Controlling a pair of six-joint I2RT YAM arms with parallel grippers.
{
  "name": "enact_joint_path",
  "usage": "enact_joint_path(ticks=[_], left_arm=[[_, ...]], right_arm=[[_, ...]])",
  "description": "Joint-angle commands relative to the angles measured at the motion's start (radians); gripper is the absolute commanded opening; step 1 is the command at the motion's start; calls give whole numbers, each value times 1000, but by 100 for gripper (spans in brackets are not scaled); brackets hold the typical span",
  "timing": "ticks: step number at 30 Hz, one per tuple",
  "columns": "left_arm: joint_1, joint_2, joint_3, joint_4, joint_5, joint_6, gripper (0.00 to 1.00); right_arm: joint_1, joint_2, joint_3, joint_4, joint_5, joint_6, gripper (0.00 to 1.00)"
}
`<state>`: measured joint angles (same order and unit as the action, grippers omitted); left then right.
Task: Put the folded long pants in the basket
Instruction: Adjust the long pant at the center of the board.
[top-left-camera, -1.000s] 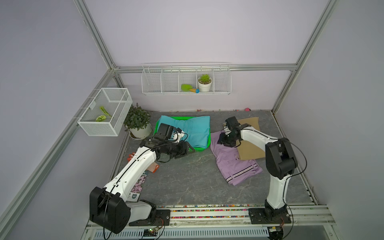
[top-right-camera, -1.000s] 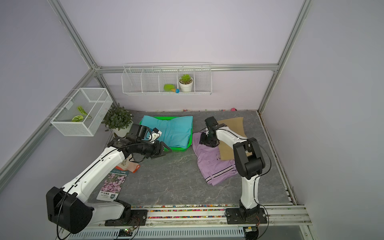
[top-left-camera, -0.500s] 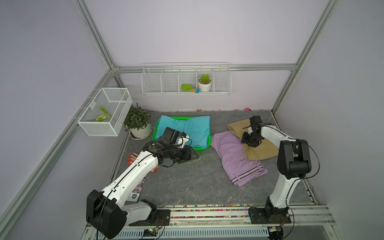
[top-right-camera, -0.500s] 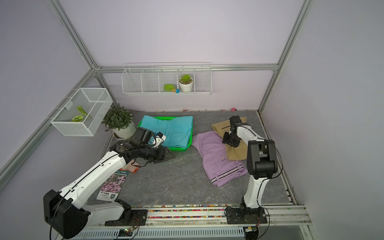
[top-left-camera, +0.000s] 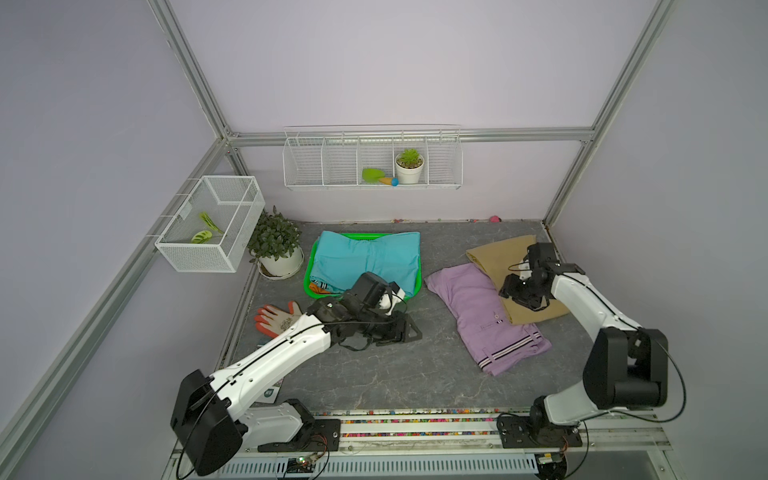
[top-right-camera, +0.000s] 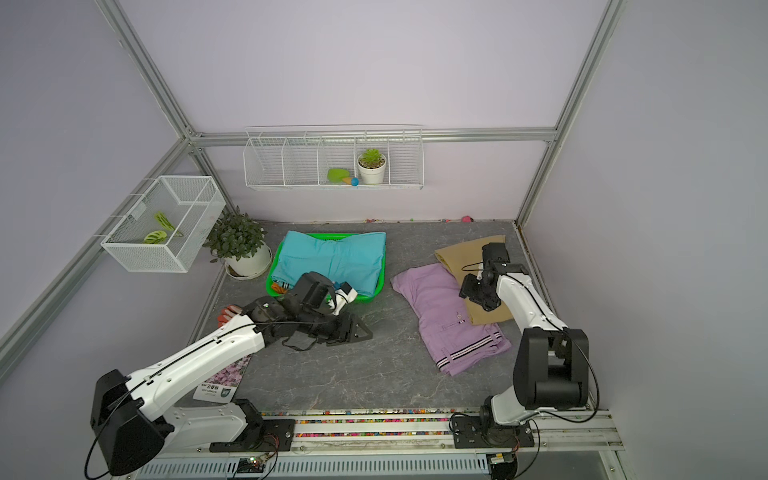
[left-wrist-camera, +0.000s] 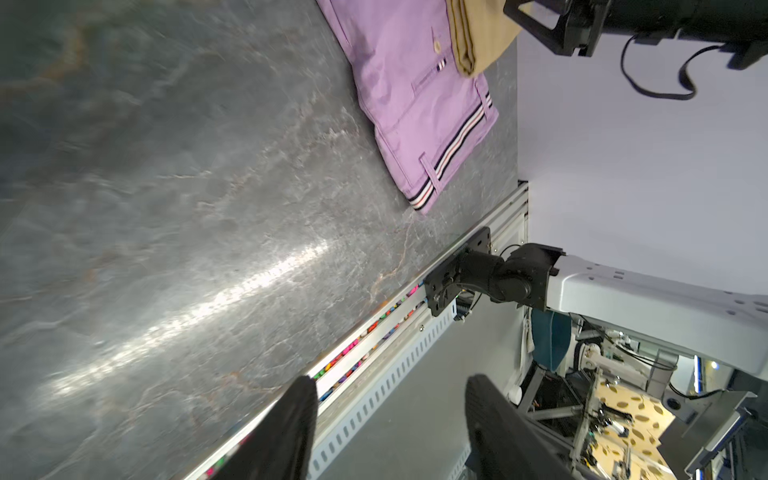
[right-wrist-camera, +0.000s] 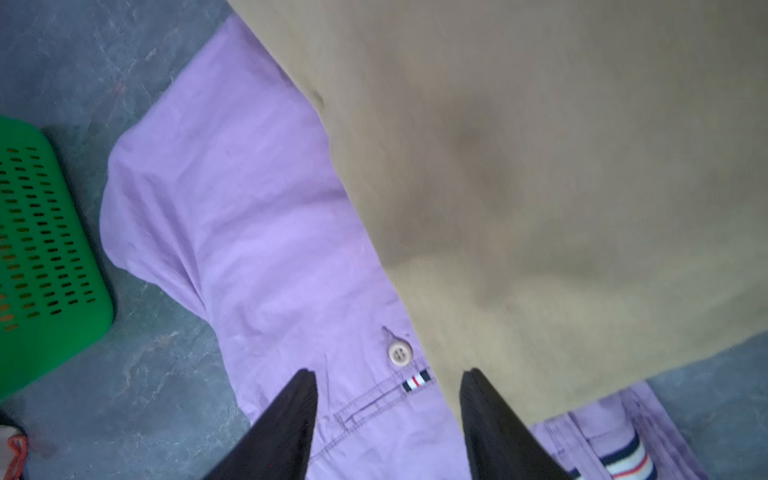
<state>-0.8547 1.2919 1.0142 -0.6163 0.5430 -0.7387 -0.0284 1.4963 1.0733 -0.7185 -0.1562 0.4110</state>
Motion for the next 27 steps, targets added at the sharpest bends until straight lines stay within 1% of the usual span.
enact_joint_path(ticks=[1, 5, 8, 11, 19, 20, 22, 24, 27], left_arm=[[-102, 115, -20, 244, -40, -143, 63], [-222, 291, 27, 421, -50, -219, 65], [-282, 411, 75, 477, -50, -237, 65], [-322, 499, 111, 533, -48, -257, 65], [-341, 666, 143, 693, -73, -344, 65], [-340, 685, 141, 719, -70, -379, 65], [-344, 718, 148, 763, -60, -401, 64], [-346, 748, 156, 768, -77, -412, 64], [-346, 789, 178, 776, -72, -422, 61]], right_arm=[[-8, -46, -71, 25, -25, 21, 61], [-8, -54, -85, 21, -50, 23, 61], [-9, -71, -85, 19, -49, 20, 61], [-10, -80, -81, 13, -47, 18, 61], [-18, -79, -97, 30, -69, 18, 61], [-17, -78, -100, 33, -72, 18, 61], [-18, -75, -101, 35, -79, 17, 61], [-18, -74, -98, 34, -82, 13, 61], [-18, -85, -98, 36, -78, 12, 61]])
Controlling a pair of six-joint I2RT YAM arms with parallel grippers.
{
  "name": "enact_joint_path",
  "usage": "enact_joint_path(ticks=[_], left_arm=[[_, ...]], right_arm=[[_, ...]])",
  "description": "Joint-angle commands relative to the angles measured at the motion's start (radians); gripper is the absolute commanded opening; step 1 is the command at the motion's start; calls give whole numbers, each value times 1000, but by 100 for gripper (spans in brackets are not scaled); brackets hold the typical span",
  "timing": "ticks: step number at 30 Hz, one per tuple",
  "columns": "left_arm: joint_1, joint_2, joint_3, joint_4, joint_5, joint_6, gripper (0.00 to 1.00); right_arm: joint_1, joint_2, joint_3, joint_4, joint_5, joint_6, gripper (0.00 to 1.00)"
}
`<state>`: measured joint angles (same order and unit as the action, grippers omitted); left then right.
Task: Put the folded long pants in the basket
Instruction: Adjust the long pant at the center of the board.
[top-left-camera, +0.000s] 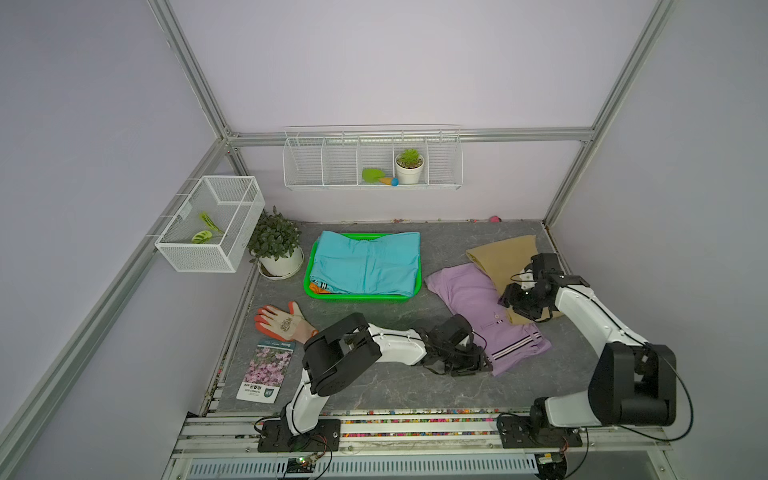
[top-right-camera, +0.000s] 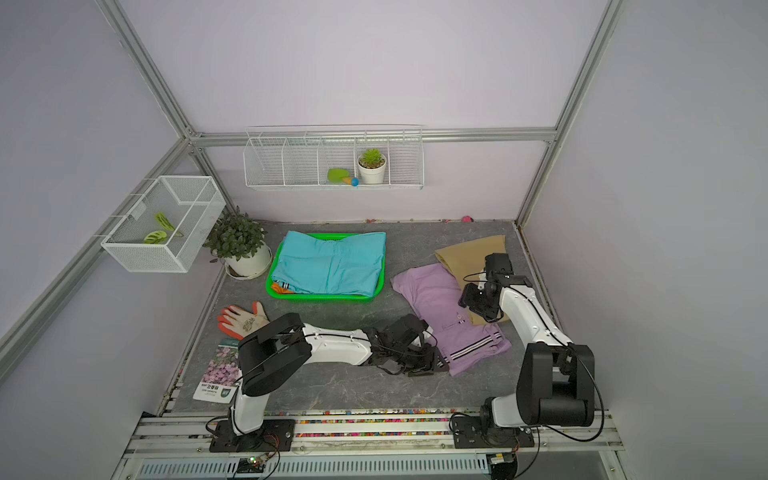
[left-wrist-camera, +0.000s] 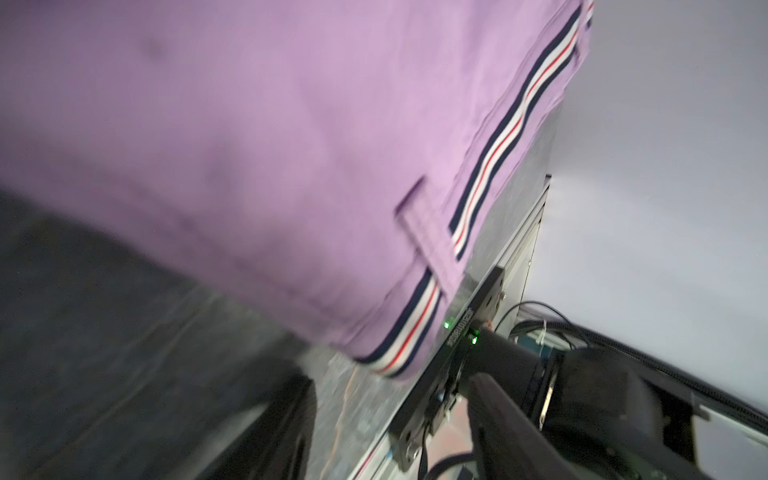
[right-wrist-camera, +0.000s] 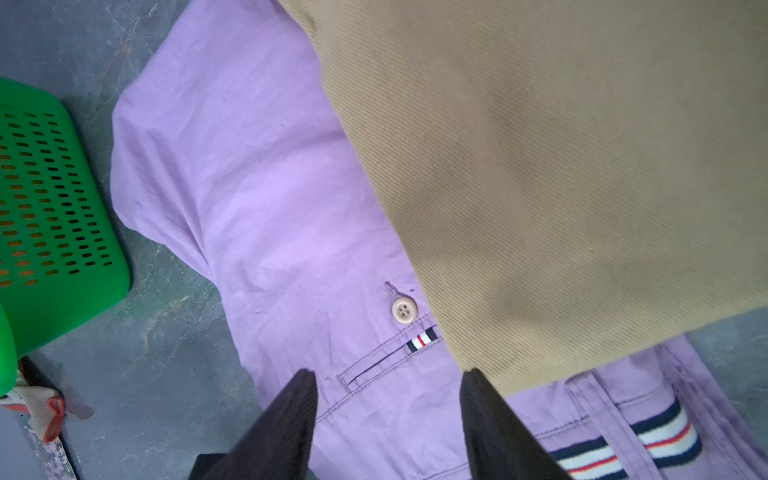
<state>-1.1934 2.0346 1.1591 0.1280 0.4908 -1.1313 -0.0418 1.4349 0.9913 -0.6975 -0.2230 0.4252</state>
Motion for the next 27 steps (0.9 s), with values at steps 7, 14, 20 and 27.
enact_joint_path(ticks=[7, 14, 20, 27], left_arm=[[-26, 111, 108, -48, -42, -6, 56], [-28, 187, 170, -107, -59, 7, 44], [-26, 198, 207, -175, -102, 31, 23], [9, 111, 143, -257, -150, 97, 0]], right_arm=[[-4, -14, -20, 22, -21, -2, 60], [-5, -14, -25, 25, -24, -2, 60], [-4, -12, -36, 35, -30, -2, 60], [-4, -18, -45, 38, -39, -3, 59]])
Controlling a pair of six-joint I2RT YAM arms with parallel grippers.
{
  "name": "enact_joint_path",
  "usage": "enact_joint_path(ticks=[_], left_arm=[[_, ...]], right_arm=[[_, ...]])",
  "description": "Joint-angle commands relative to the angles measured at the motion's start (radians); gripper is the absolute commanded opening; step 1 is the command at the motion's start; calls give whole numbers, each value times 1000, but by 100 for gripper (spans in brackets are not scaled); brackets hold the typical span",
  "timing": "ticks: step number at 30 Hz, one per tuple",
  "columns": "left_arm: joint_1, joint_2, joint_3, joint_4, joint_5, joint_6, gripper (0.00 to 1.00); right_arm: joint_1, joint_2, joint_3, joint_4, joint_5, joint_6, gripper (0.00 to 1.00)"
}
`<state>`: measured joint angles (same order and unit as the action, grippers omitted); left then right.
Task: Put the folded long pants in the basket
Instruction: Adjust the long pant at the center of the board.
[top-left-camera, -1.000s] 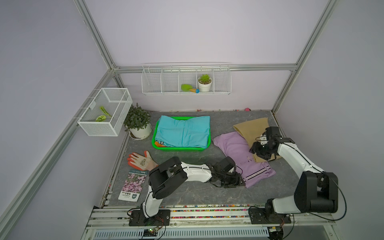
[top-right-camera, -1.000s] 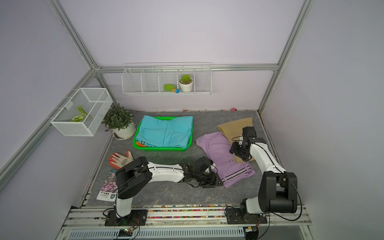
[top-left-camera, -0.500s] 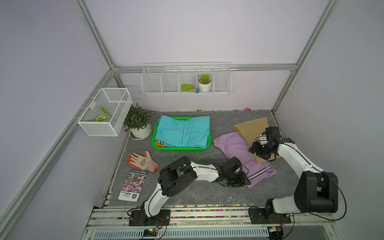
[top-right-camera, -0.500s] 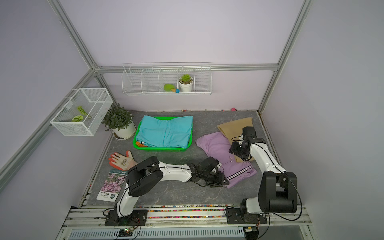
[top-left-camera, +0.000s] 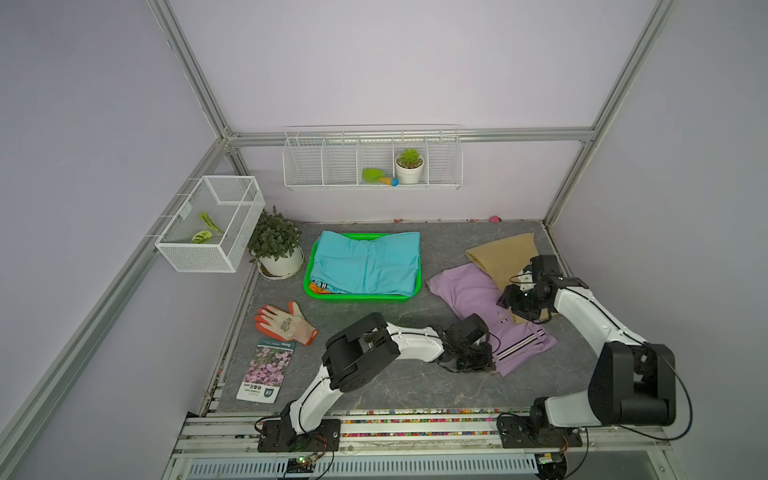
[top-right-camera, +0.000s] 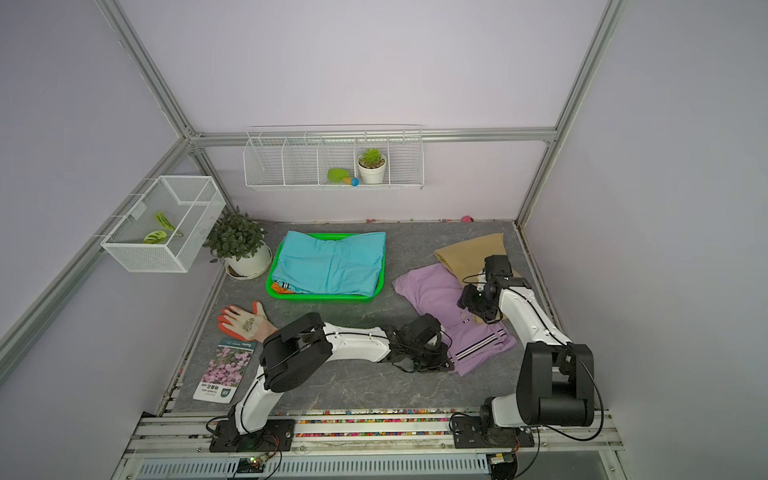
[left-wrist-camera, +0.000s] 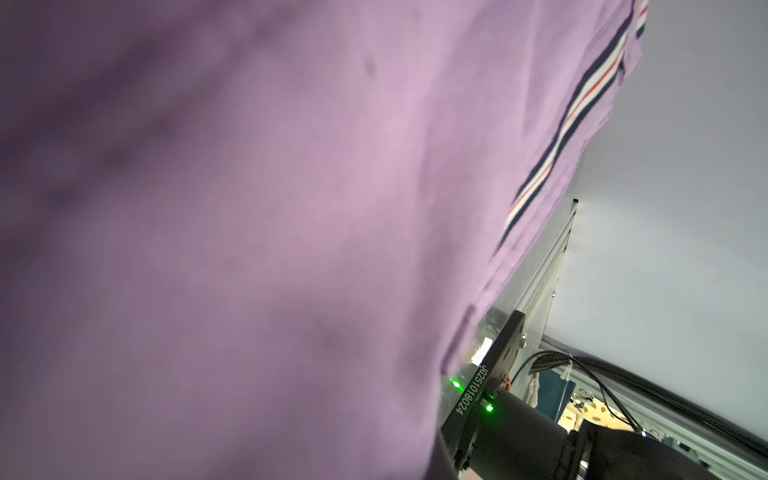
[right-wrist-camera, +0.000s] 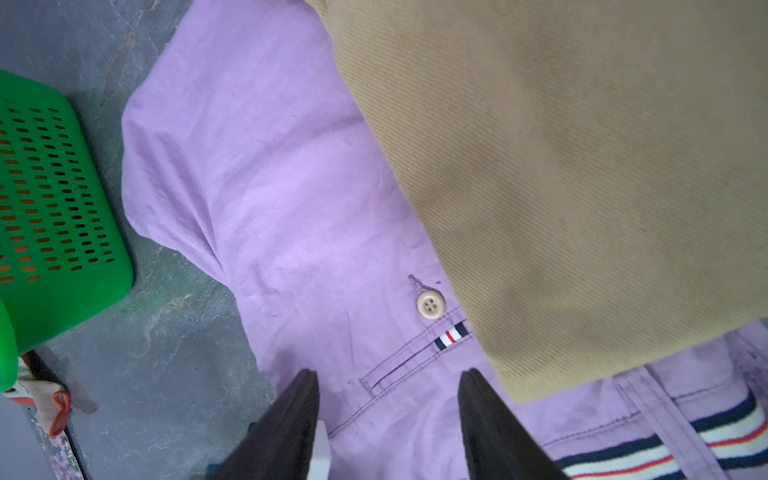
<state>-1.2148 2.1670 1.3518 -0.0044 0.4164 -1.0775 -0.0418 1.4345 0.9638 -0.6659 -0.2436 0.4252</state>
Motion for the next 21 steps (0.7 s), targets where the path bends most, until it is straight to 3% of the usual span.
enact_joint_path(ticks=[1, 10, 15, 21], left_arm=[[41, -45, -76, -137, -79, 48, 0], [160, -271, -254, -377, -70, 215, 0], [202, -358, -281, -510, -101, 291, 0], [230, -367, -257, -563, -89, 339, 0]], right_arm=[[-4, -17, -17, 6, -25, -3, 59], [71, 33, -7, -10, -42, -27, 57], [131, 89, 30, -65, 92, -52, 58], [136, 115, 39, -100, 274, -47, 62]])
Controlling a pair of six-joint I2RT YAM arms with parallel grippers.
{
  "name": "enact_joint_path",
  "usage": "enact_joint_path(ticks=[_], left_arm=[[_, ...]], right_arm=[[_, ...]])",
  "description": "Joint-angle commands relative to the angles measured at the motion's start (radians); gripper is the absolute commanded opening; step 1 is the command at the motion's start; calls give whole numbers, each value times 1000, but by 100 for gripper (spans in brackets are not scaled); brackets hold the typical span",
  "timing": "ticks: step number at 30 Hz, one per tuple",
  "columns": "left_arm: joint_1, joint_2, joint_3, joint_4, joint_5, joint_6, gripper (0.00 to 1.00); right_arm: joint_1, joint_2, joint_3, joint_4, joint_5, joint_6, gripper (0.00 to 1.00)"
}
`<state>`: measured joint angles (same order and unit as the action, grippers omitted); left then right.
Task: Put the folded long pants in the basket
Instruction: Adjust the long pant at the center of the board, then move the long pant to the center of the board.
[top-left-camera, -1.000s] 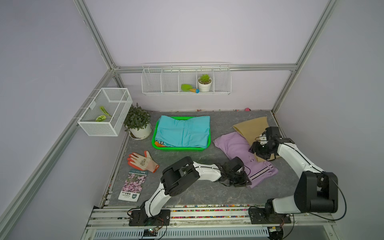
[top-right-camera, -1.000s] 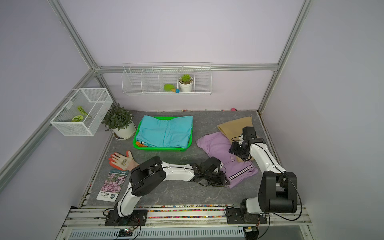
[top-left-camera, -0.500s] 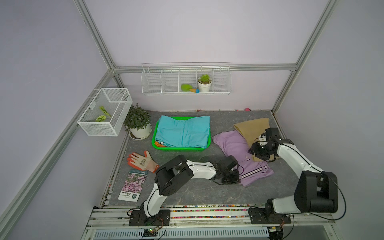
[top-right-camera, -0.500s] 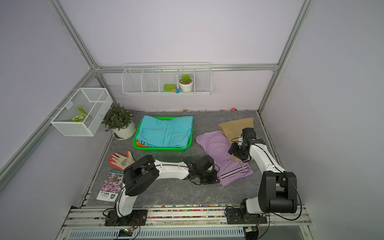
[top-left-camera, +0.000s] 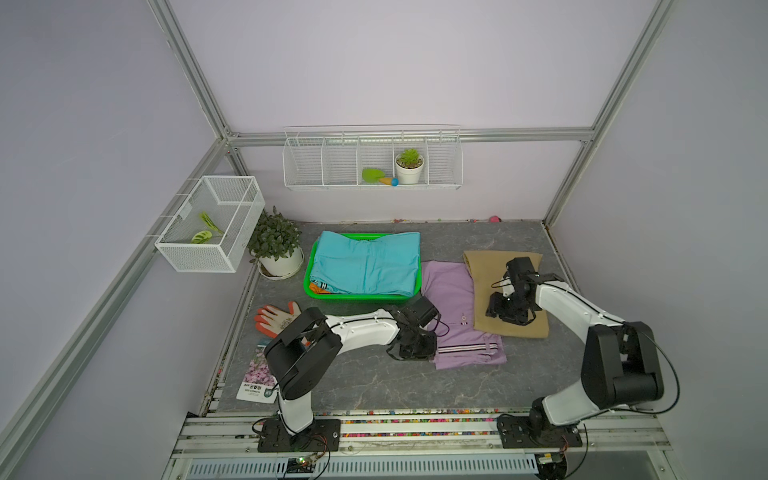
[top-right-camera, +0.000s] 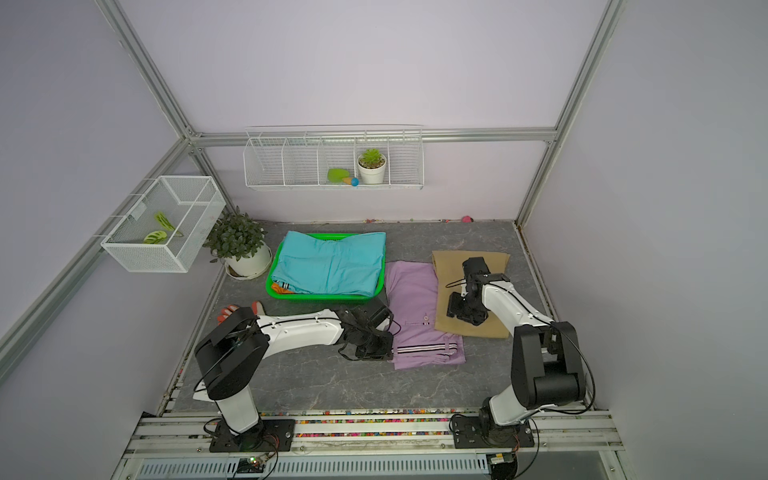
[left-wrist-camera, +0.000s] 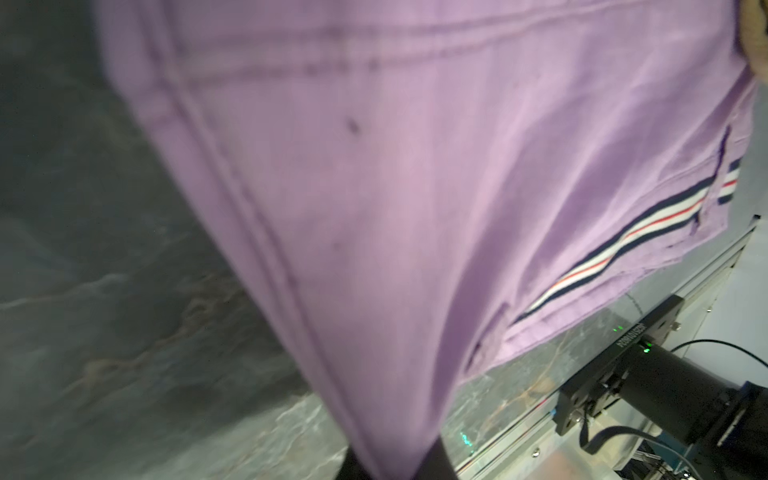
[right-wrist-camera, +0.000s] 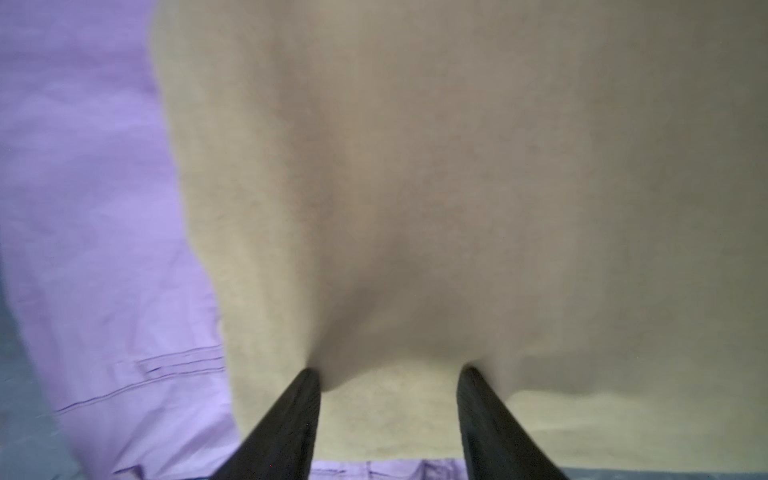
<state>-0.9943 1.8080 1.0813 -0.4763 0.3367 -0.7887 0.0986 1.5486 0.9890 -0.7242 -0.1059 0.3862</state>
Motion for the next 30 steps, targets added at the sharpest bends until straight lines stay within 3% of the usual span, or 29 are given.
enact_joint_path(ticks=[1, 9, 14, 20, 27, 30], left_arm=[[10, -4, 20, -94, -6, 53, 0], [10, 10, 29, -88, 8, 54, 0], [10, 9, 24, -87, 7, 55, 0], [10, 11, 5, -70, 26, 51, 0], [10, 8, 0, -76, 37, 58, 0], [10, -1, 3, -77, 44, 60, 0]], right_arm=[[-15, -2, 9, -37, 160, -2, 64], [-133, 94, 64, -13, 262, 51, 65], [-182, 259, 190, -84, 226, 49, 58], [-240, 440, 389, -179, 335, 24, 55], [-356, 577, 646, -223, 382, 63, 54], [-408, 535, 646, -177, 405, 113, 54]])
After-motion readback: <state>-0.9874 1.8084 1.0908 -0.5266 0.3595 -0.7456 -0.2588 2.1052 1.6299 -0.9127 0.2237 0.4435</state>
